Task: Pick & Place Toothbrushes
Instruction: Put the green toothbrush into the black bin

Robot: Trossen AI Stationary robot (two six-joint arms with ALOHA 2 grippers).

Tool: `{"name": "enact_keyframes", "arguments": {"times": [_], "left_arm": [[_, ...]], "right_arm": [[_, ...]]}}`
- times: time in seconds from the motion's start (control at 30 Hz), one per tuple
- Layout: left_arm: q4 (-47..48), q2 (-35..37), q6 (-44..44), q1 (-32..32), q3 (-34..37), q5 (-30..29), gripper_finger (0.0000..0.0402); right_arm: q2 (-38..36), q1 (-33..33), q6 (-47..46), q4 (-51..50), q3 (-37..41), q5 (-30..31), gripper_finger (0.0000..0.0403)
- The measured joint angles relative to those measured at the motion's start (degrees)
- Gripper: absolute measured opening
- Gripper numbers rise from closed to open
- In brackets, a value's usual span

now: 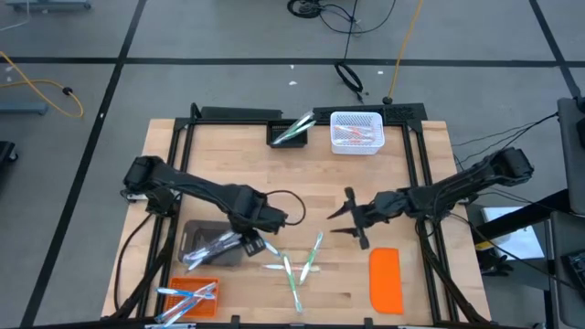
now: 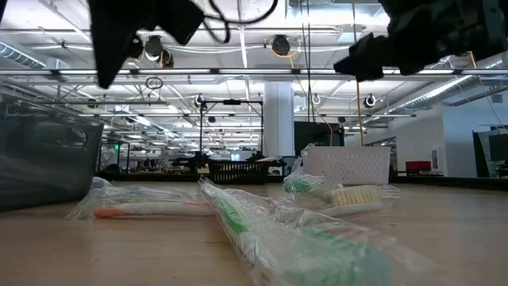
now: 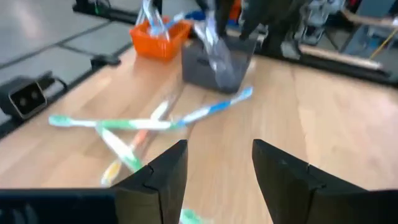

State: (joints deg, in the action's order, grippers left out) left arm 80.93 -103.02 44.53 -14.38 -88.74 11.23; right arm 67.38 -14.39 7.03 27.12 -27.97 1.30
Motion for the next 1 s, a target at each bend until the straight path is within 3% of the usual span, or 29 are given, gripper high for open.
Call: {"name": "enact_keyframes", "arguments": {"times": [0.17,0.4,0.77,1.0], "left_arm": [[-0.5,0.0,-1.6,-1.4,-4.0,-9.4,0.0191],[-3.9,0.0,-4.0,-2.3,-4.7,-18.2,0.0191],[-8.8,0.0,-6.8,-2.3,-4.7,-20.9,0.0191],[-9.5,0.0,-7.0,-2.3,-4.7,-23.4,0.0191]], "right_arm": [[6.8,-1.0,0.4,0.7,0.0,-0.1,0.0171],[16.8,-2.0,3.2,4.2,-1.6,-0.1,0.0171],[27.5,-3.0,9.9,-4.0,-9.2,-1.6,0.0171],[31.2,-3.0,13.2,-3.9,-11.7,-1.4,0.0171]]}}
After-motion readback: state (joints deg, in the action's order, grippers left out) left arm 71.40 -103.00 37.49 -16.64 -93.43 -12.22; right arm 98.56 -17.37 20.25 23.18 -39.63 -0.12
